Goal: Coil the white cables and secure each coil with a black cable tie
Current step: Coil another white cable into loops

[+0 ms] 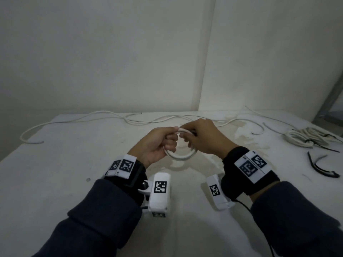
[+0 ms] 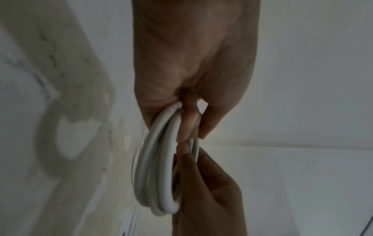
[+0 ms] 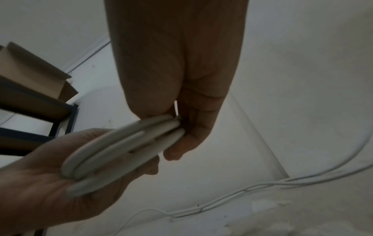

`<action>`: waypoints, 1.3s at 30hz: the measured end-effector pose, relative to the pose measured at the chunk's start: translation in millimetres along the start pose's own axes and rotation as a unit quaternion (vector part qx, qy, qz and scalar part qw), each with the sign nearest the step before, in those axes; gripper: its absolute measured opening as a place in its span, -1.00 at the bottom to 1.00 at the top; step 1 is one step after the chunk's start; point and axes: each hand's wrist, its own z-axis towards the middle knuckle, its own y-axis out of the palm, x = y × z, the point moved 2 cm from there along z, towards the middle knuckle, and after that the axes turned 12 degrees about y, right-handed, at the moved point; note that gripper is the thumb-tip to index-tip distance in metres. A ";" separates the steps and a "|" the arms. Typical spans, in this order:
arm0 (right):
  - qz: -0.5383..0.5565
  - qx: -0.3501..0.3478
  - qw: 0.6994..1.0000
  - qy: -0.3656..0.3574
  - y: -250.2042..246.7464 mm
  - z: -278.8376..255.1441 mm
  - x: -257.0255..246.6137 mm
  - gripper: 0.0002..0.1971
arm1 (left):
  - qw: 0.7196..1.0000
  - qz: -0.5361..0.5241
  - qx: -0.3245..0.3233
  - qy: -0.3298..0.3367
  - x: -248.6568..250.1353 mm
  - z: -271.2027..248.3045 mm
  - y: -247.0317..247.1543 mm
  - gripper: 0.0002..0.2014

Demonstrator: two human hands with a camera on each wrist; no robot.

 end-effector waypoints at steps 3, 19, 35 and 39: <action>0.065 0.017 0.998 0.011 -3.3 -6.8 2.6 -0.72 | 0.999 -0.016 0.042 0.024 -1.6 1.3 9.0 -0.76; 0.077 0.064 0.995 0.023 -39.0 -44.4 51.1 -0.84 | 0.989 0.098 -0.092 -0.053 -29.0 11.1 55.2 -0.66; -0.047 0.127 0.861 0.491 -118.8 -71.3 240.7 -0.59 | 0.994 -0.005 0.010 -0.112 -101.6 53.7 107.2 -0.61; -0.192 0.028 0.831 0.522 -127.4 -88.0 288.6 -0.58 | 0.993 -0.017 0.020 -0.112 -115.9 62.1 115.9 -0.60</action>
